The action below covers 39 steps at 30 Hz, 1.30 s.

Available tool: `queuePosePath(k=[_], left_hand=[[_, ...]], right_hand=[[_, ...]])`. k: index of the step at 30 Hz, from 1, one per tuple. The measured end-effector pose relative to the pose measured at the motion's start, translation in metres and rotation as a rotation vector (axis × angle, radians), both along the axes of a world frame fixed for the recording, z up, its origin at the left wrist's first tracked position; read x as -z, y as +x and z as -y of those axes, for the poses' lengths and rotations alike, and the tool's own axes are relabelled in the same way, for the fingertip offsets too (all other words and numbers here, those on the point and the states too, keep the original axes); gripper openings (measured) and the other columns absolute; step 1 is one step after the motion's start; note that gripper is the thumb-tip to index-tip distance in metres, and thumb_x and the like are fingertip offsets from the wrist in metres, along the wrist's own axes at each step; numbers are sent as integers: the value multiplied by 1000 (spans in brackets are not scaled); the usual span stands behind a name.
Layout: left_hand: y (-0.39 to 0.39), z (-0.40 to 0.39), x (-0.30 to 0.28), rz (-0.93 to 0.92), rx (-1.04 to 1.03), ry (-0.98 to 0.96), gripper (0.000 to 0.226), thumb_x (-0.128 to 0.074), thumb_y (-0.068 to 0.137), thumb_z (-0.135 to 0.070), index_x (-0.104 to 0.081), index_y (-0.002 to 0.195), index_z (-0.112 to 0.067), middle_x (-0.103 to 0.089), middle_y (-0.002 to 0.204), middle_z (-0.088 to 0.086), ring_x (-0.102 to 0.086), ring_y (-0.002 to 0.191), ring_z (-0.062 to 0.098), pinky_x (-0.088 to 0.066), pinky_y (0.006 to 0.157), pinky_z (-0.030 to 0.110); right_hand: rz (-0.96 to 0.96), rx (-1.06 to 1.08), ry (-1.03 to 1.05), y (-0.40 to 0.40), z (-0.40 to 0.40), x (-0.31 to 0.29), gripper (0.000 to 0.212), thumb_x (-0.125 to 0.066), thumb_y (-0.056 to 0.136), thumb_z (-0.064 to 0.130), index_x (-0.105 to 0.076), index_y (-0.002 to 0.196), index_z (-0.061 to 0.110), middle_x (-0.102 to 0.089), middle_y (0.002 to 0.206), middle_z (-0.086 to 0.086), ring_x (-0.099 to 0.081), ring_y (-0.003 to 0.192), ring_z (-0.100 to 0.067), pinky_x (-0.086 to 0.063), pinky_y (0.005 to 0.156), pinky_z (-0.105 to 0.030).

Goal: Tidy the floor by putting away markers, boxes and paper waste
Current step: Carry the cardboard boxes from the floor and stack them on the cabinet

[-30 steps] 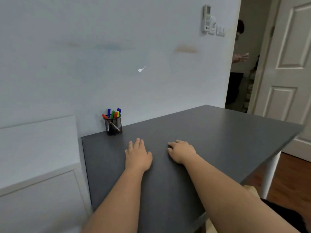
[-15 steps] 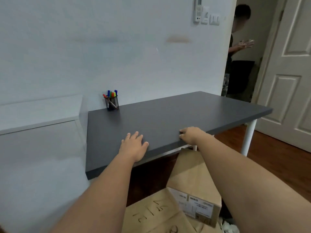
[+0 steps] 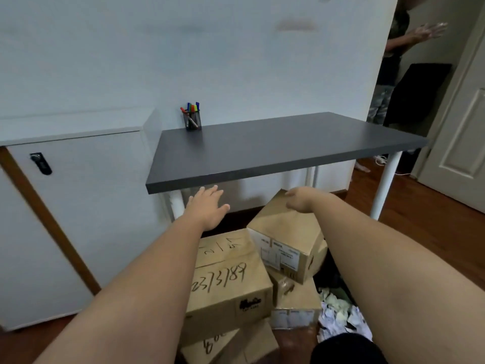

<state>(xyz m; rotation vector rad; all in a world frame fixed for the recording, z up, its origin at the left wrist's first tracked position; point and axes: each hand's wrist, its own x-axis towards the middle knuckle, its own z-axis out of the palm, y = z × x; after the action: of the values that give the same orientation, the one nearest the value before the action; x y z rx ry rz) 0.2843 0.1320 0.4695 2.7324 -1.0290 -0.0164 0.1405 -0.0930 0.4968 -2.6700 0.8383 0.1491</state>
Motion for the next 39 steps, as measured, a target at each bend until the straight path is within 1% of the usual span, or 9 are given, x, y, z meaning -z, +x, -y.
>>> queuePosePath(k=[13, 16, 21, 25, 28, 31, 33, 36, 39], left_hand=[[-60, -141, 117, -306, -341, 140, 65, -40, 100, -43, -23, 154, -13, -19, 162, 7, -17, 148, 29, -16, 121, 41], [-69, -153, 134, -376, -411, 99, 62, -40, 100, -41, -25, 153, -12, -23, 160, 12, -20, 147, 30, -16, 120, 38], [-86, -159, 157, -657, -641, -347, 56, -57, 95, -30, -38, 146, -15, -48, 142, 8, -44, 131, 32, -35, 106, 37], [-77, -169, 177, -860, -843, -768, 69, -70, 76, -38, -45, 136, -15, -63, 128, 7, -62, 106, 26, -52, 91, 43], [-74, -173, 169, -824, -929, -957, 64, -73, 76, -34, -53, 132, -10, -61, 128, 5, -63, 103, 26, -51, 77, 34], [-65, -181, 152, -759, -985, -1097, 53, -77, 68, -38, -66, 112, -12, -66, 118, 8, -67, 97, 28, -56, 85, 42], [-57, -194, 141, -746, -1009, -1138, 53, -77, 65, -49, -63, 102, -14, -66, 113, 7, -65, 99, 29, -54, 90, 46], [-52, -215, 125, -706, -1023, -1212, 75, -68, 51, -59, -64, 111, -14, -70, 108, 9, -65, 97, 30, -53, 87, 45], [-62, -235, 95, -655, -1018, -1287, 62, -66, 62, -53, -64, 110, -13, -72, 99, 10, -66, 90, 30, -52, 81, 42]], right_hand=[[-176, -180, 164, -24, -62, 116, 62, -44, 96, 36, -26, 152, 15, -25, 158, -11, -30, 142, -31, -30, 113, -39], [-146, -143, 252, -23, -77, 135, 60, -45, 96, 32, -29, 149, 10, -33, 154, -15, -34, 139, -32, -31, 110, -38], [51, 82, 701, -30, -97, 172, 61, -54, 92, 27, -31, 147, 16, -50, 139, -12, -48, 124, -34, -40, 101, -42], [172, 334, 949, -28, -109, 189, 43, -58, 89, 34, -54, 128, 15, -59, 122, -6, -52, 107, -26, -38, 89, -40], [305, 430, 1029, -24, -116, 182, 27, -62, 89, 27, -61, 110, 10, -65, 107, -11, -59, 94, -26, -44, 75, -36], [433, 418, 1098, -19, -126, 161, 14, -64, 88, 27, -67, 95, 14, -73, 94, -12, -68, 89, -27, -53, 69, -36], [498, 399, 1141, -14, -138, 142, 16, -66, 87, 31, -68, 95, 16, -75, 90, -8, -71, 85, -25, -56, 68, -37], [542, 338, 1184, -7, -164, 112, 20, -64, 88, 32, -68, 99, 15, -76, 87, -5, -72, 79, -20, -51, 55, -29], [582, 269, 1203, -4, -192, 82, 21, -63, 88, 32, -67, 103, 17, -75, 89, -4, -70, 78, -17, -49, 52, -26]])
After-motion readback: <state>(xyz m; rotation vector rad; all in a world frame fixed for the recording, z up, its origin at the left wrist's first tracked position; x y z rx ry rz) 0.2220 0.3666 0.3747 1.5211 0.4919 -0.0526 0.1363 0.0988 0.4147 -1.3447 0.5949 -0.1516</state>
